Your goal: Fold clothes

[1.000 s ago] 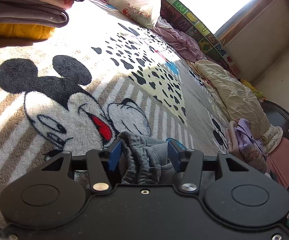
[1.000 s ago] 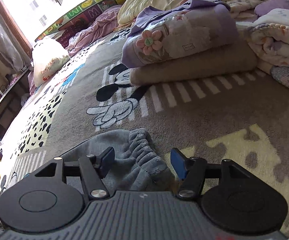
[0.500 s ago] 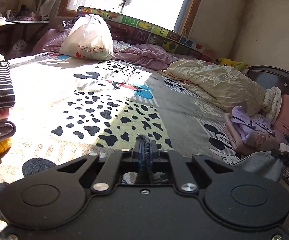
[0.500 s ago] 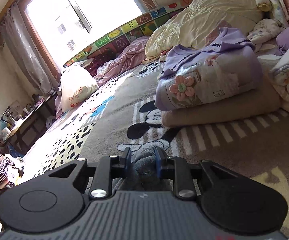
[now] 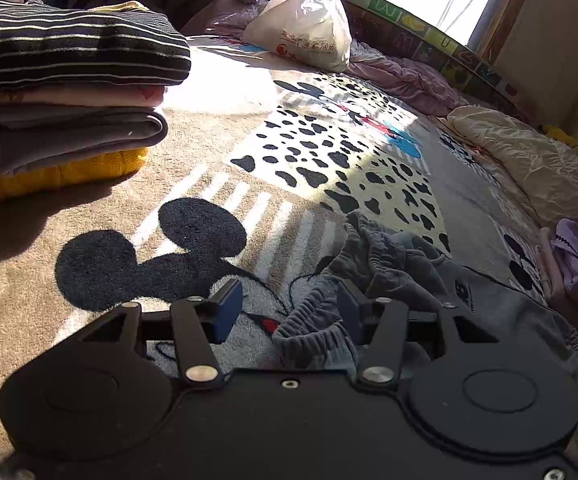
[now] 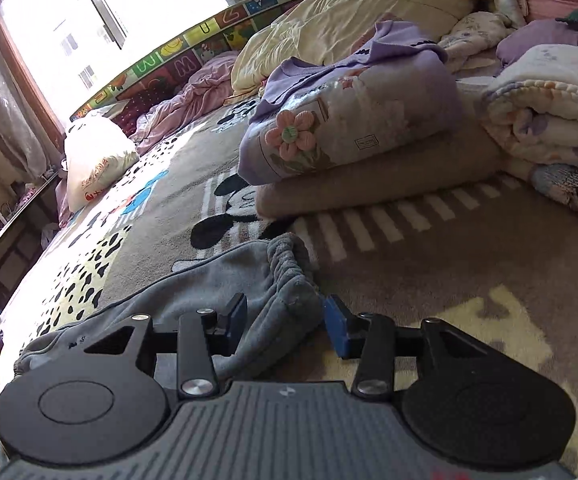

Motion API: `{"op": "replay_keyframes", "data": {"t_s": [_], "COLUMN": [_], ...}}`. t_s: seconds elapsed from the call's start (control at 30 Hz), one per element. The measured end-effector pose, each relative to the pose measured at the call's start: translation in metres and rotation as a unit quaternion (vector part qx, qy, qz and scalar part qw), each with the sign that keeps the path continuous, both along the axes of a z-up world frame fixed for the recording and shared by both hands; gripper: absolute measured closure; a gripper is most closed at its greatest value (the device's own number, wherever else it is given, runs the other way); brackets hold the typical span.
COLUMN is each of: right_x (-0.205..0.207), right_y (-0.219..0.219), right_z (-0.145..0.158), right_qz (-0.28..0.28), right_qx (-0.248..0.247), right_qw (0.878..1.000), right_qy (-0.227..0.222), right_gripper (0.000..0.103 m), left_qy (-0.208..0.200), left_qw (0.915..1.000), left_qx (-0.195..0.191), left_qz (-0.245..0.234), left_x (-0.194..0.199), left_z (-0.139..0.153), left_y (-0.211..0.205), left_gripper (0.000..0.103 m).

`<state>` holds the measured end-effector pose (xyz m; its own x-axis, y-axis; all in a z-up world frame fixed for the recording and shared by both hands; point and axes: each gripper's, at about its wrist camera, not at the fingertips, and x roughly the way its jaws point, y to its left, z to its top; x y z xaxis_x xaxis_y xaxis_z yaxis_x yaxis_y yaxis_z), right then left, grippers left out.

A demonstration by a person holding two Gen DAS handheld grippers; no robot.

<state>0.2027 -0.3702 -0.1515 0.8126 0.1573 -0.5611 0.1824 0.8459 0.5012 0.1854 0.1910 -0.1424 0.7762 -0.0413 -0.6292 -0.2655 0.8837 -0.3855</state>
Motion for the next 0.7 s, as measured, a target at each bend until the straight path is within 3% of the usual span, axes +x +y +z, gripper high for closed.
{"op": "replay_keyframes", "data": {"t_s": [0.07, 0.13, 0.27, 0.37, 0.43, 0.53, 0.6, 0.67, 0.7], "right_x": [-0.033, -0.067, -0.119, -0.148, -0.163, -0.18, -0.188, -0.194, -0.195], "right_y": [-0.001, 0.002, 0.013, 0.02, 0.027, 0.033, 0.037, 0.042, 0.044], "right_z": [-0.002, -0.002, -0.001, -0.004, -0.007, -0.017, -0.022, -0.026, -0.027], "right_qz": [0.001, 0.013, 0.036, 0.043, 0.047, 0.047, 0.045, 0.043, 0.045], "right_qx": [0.025, 0.047, 0.059, 0.069, 0.06, 0.084, 0.093, 0.104, 0.109], "right_qw": [1.0, 0.998, 0.996, 0.992, 0.991, 0.988, 0.988, 0.988, 0.987], "right_qy": [0.012, 0.026, 0.064, 0.101, 0.113, 0.124, 0.119, 0.11, 0.105], "right_gripper": [0.056, 0.054, 0.042, 0.038, 0.037, 0.033, 0.033, 0.032, 0.033], "left_qy": [0.003, -0.002, -0.016, -0.017, 0.004, 0.065, 0.09, 0.08, 0.072], "left_qw": [0.9993, 0.9991, 0.9994, 0.996, 0.9872, 0.965, 0.9469, 0.9445, 0.9454], "left_qx": [-0.033, -0.041, -0.018, 0.036, 0.087, 0.14, 0.179, 0.168, 0.162], "left_qz": [0.015, 0.012, -0.024, -0.08, -0.134, -0.212, -0.252, -0.271, -0.273], "left_x": [-0.02, -0.03, -0.026, 0.0, 0.023, 0.053, 0.062, 0.054, 0.046], "left_z": [-0.002, 0.0, 0.013, 0.02, 0.018, 0.005, -0.006, -0.006, -0.007], "left_y": [0.006, 0.005, -0.011, -0.025, -0.037, -0.049, -0.053, -0.049, -0.045], "left_gripper": [0.051, 0.051, 0.051, 0.051, 0.051, 0.052, 0.069, 0.088, 0.091]}}
